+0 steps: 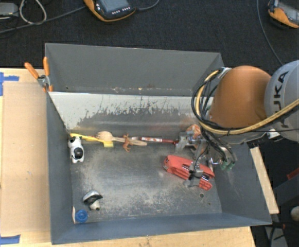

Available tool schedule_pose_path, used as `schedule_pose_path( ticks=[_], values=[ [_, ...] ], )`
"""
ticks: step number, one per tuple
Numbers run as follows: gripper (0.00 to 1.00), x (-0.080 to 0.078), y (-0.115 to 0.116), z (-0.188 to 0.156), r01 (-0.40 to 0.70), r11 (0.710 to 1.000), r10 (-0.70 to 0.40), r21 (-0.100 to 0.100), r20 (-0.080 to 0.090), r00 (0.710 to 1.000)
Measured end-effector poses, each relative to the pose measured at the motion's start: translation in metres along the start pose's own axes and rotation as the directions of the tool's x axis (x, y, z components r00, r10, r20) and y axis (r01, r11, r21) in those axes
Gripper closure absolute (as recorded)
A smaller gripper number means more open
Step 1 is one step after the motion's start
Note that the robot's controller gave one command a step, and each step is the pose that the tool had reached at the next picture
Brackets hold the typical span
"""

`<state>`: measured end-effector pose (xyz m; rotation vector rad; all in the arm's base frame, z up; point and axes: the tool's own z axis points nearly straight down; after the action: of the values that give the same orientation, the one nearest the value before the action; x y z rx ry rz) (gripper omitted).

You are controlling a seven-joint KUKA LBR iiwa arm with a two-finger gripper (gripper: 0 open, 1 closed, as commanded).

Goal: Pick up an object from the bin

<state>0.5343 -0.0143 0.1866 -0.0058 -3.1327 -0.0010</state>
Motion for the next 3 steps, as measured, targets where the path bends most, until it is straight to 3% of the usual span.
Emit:
schedule_pose_path(
  ticks=[1,2,3],
  values=[
    [0.0,-0.001,0.0,-0.005,0.0,1.0,0.0,0.0,0.007,1.0],
    [0.0,-0.01,-0.01,0.057,-0.048,0.999,0.048,-0.001,0.012,0.999],
    [0.0,-0.009,-0.013,0.106,0.045,0.999,-0.045,0.001,0.024,0.999]
  ],
)
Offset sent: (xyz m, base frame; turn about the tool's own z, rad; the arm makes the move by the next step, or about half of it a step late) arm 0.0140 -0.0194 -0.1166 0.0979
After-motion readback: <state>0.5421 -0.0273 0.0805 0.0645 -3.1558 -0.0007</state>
